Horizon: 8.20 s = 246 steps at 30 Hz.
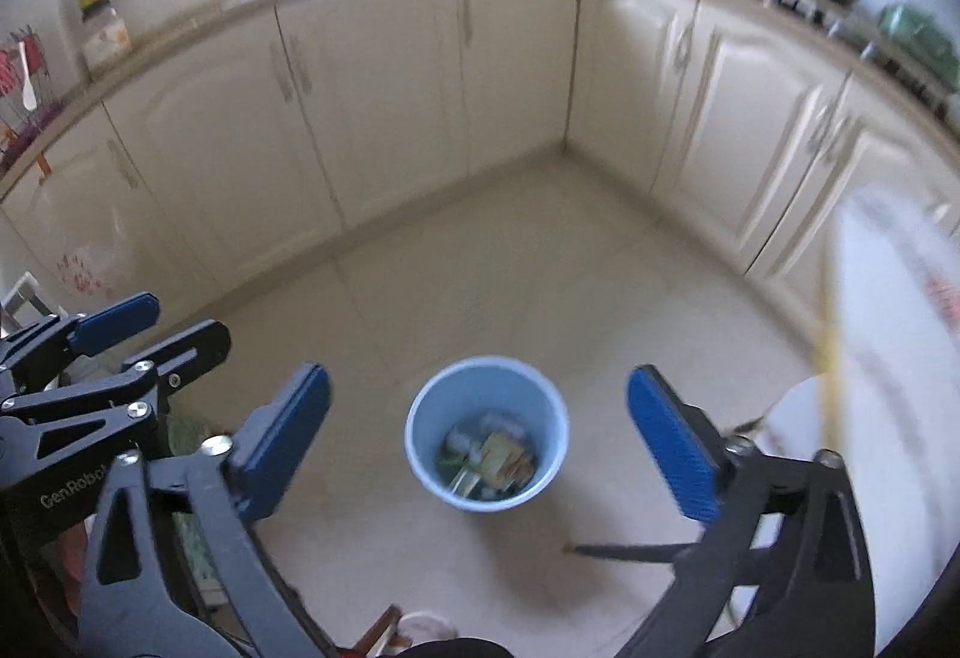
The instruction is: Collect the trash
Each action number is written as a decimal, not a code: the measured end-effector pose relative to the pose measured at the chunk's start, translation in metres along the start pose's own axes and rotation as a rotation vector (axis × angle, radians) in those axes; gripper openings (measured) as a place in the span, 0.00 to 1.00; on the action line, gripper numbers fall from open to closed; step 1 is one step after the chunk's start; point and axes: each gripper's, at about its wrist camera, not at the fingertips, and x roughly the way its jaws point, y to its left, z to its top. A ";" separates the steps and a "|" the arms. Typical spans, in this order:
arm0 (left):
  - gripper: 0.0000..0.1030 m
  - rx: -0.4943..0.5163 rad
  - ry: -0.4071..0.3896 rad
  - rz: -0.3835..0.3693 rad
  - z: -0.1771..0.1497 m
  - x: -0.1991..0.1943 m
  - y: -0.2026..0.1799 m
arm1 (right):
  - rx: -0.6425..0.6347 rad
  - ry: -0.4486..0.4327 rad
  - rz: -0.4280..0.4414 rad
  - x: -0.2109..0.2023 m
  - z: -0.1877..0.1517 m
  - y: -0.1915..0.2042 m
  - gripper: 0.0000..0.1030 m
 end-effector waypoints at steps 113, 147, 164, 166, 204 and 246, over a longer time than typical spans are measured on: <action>0.99 0.492 -0.075 -0.274 -0.100 -0.014 -0.302 | 0.532 -0.037 -0.300 -0.211 -0.218 -0.352 0.49; 0.99 0.527 -0.026 -0.298 -0.082 0.013 -0.311 | 0.711 -0.271 -0.230 -0.250 -0.227 -0.392 0.09; 0.99 0.474 0.001 -0.436 -0.006 0.083 -0.367 | 0.548 -0.271 -0.259 -0.236 -0.162 -0.412 0.07; 0.99 0.502 -0.003 -0.432 0.005 0.098 -0.390 | 0.531 -0.268 -0.271 -0.230 -0.153 -0.414 0.07; 0.08 0.679 0.143 -0.597 0.046 0.183 -0.527 | 0.483 -0.235 -0.194 -0.186 -0.101 -0.441 0.07; 0.09 0.095 0.508 -0.284 -0.044 0.307 0.048 | 0.090 0.262 0.204 0.203 -0.030 -0.031 0.07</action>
